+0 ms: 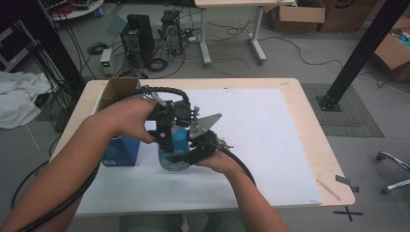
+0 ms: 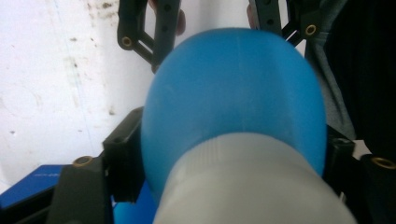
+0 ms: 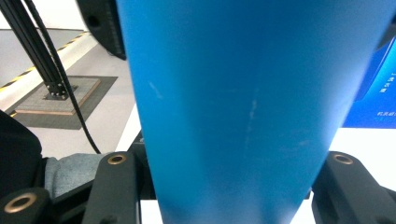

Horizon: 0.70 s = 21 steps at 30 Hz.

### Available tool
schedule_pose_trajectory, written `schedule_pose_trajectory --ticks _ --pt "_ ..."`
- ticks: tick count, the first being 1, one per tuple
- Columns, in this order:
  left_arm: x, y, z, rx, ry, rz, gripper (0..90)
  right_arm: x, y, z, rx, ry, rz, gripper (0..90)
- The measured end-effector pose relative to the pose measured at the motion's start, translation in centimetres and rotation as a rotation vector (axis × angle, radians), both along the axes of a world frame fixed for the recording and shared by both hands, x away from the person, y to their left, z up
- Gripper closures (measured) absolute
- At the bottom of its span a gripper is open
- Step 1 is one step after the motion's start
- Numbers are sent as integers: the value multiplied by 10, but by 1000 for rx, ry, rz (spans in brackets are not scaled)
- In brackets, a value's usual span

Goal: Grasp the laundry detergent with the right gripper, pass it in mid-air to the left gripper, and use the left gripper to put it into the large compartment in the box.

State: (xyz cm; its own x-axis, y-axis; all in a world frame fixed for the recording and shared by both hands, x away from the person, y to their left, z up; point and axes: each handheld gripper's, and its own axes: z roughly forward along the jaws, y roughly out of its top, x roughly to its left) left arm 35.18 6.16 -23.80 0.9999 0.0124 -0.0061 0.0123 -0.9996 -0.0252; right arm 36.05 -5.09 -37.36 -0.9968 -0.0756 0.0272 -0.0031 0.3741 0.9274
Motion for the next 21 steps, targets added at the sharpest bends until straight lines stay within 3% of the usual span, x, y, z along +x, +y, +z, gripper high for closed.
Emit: schedule_pose_trajectory --ticks 21 --pt "0 0 -2 16 -11 4 375 1 2 -2 4 5 4 456"
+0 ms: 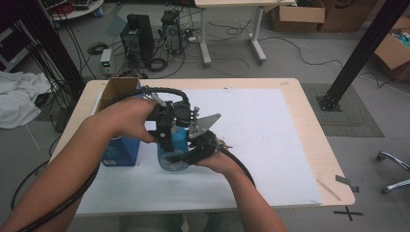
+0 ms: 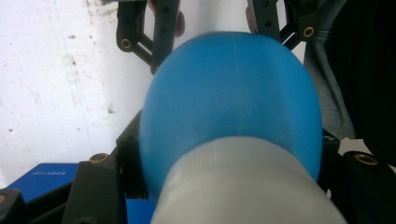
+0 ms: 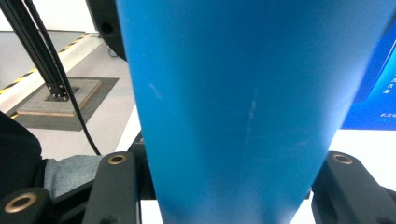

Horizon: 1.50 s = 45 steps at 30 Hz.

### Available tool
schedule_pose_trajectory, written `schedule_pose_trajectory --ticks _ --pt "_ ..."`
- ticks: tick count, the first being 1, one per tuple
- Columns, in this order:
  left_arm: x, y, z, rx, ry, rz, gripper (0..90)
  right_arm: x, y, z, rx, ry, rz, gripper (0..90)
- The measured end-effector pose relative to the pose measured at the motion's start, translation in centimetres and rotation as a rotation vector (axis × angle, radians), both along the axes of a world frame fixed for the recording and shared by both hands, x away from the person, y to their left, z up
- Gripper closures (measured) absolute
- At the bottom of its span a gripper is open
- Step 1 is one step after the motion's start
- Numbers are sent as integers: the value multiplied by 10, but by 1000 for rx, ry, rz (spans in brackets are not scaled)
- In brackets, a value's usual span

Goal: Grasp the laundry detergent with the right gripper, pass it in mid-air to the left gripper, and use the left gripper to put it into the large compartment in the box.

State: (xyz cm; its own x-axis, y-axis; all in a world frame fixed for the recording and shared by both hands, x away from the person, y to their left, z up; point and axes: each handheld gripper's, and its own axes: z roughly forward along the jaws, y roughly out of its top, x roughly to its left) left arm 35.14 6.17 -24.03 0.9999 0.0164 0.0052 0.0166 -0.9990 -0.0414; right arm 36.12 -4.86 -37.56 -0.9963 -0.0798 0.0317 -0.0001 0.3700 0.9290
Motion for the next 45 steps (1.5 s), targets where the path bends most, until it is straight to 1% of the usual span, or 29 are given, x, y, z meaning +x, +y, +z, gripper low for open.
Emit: schedule_pose_trajectory --ticks 4,6,8,11,12,15,17,18,20,23,24,26,29,30,33,36,38,39,40,42,45 --pt "0 -1 0 7 -3 1 378 0 0 -1 6 0 1 457" --pt "0 -1 0 8 -7 -8 380 0 0 -1 6 3 3 457" --pt "-1 -1 0 7 -10 3 383 1 0 -1 8 4 3 457" --pt "-2 -2 1 7 -10 6 384 0 -1 -1 8 2 4 457" --pt "-3 -2 2 -1 -14 8 385 0 -2 0 10 0 9 455" --pt "-4 -3 3 -3 -18 10 386 0 -3 1 13 -5 14 450" --pt "-4 -4 4 -5 -24 12 387 -1 -4 2 17 -13 11 444" --pt "-5 -5 5 5 -27 7 387 -1 -5 3 17 -15 7 438" --pt "-5 -5 5 7 -30 6 387 -2 -6 3 19 -21 -4 434" --pt "-5 -6 6 5 -31 11 387 -2 -7 3 17 -15 -8 421" --pt "-5 -6 6 7 -34 13 387 -2 -8 2 11 -7 -27 381" --pt "-5 -6 7 13 -30 14 387 -1 -9 1 8 -2 -35 349" --pt "-4 -5 8 11 -25 16 387 -1 -10 1 8 7 -43 332" --pt "-4 -5 8 10 -24 16 387 -2 -12 1 16 7 -49 296" --pt "-3 -4 8 11 -21 23 387 -2 -14 2 19 13 -47 281" --pt "-3 -5 9 15 -17 25 387 -3 -18 6 16 6 -51 255" --pt "-3 -5 9 10 -17 26 387 -3 -21 8 14 4 -54 234" --pt "-3 -5 10 11 -17 27 387 -3 -21 8 14 4 -54 234" --pt "-3 -5 12 8 -18 29 386 -3 -24 10 6 1 -66 205" --pt "-2 -4 14 9 -16 34 386 -3 -26 11 5 5 -73 193" --pt "0 -2 20 -4 -19 45 386 -3 -32 15 -4 3 -86 168"
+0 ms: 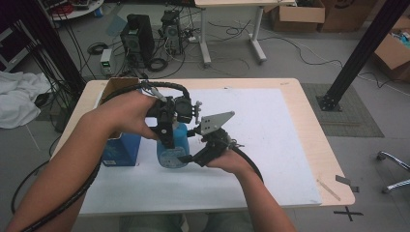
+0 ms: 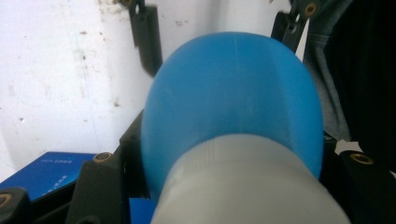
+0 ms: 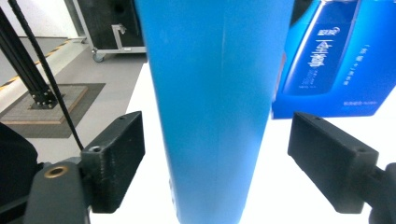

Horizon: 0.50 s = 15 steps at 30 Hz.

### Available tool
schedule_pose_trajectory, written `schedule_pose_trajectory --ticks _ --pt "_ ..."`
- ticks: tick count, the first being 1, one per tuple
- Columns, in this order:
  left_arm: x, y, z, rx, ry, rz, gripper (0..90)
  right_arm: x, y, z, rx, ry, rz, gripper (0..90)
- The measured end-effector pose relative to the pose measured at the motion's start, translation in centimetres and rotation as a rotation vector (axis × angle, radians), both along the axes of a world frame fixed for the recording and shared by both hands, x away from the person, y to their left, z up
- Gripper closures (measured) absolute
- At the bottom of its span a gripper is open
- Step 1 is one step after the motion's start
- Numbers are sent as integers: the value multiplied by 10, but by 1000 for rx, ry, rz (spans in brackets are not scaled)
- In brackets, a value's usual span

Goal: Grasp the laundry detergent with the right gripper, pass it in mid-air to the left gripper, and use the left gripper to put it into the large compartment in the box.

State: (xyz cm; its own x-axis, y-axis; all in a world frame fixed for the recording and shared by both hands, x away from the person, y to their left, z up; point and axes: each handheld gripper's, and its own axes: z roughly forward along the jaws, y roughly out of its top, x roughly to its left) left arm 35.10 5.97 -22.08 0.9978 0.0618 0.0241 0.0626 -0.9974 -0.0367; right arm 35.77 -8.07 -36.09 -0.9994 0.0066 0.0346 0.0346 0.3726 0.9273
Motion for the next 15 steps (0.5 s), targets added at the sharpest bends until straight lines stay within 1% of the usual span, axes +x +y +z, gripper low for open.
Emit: schedule_pose_trajectory --ticks 1,2,3,6,7,9,11,12,13,14,15 --pt "1 1 2 -8 -2 6 386 0 -5 3 -10 0 -10 155" --pt "2 2 5 -2 -3 8 386 0 -7 5 -15 0 -15 147" --pt "3 3 7 -4 -7 12 386 0 -9 6 -16 -7 -21 143" --pt "5 6 12 -5 -11 28 386 0 -13 9 -18 -8 -26 137" --pt "6 7 14 0 -7 36 385 0 -14 10 -19 -9 -29 129" --pt "9 10 18 -4 -8 47 385 1 -21 13 -25 -12 -48 99" --pt "13 16 25 -9 -10 73 385 3 -25 15 -30 -9 -60 84" --pt "13 16 25 -9 -10 73 385 3 -25 15 -30 -9 -60 84" --pt "15 20 30 -11 -16 95 385 4 -30 17 -39 -8 -78 63" --pt "15 20 30 -11 -16 95 385 6 -32 18 -45 -7 -85 57" --pt "19 24 35 -7 -9 127 385 7 -34 19 -51 -9 -90 47"
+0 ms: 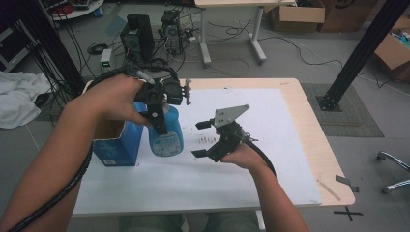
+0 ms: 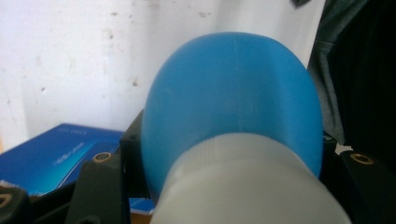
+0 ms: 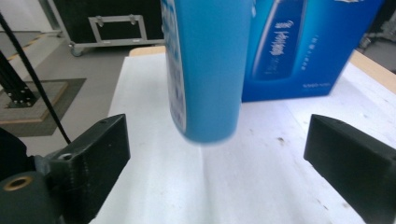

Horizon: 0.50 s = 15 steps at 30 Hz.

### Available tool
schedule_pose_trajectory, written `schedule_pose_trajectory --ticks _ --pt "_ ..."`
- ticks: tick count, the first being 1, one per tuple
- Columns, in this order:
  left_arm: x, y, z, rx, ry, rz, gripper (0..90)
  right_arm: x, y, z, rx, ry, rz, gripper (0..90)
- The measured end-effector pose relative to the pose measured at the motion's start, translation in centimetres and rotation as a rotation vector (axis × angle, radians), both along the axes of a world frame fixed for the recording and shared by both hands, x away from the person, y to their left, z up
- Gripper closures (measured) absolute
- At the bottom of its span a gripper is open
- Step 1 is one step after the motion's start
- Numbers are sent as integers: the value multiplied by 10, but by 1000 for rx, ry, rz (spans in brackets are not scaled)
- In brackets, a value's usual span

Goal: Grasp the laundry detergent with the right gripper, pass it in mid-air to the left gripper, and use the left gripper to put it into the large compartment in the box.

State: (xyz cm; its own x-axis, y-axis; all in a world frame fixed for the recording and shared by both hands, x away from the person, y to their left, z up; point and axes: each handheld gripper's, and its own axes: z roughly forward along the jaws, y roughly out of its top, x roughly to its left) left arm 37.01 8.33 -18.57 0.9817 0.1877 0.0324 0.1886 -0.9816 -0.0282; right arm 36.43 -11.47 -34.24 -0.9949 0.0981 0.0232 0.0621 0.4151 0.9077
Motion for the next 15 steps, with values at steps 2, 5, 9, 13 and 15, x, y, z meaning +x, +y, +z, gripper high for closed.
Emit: schedule_pose_trajectory --ticks 2,5,9,13,15 --pt "3 3 5 3 8 30 384 3 -4 1 -18 2 -14 26" --pt "6 7 9 -1 13 61 384 5 -7 3 -43 3 -26 7" --pt "14 17 22 -13 28 139 384 8 -15 8 -86 8 -39 0" --pt "21 29 35 -26 32 212 383 13 -23 14 -143 11 -48 0" --pt "24 35 42 -30 39 241 383 15 -27 17 -181 12 -50 0"
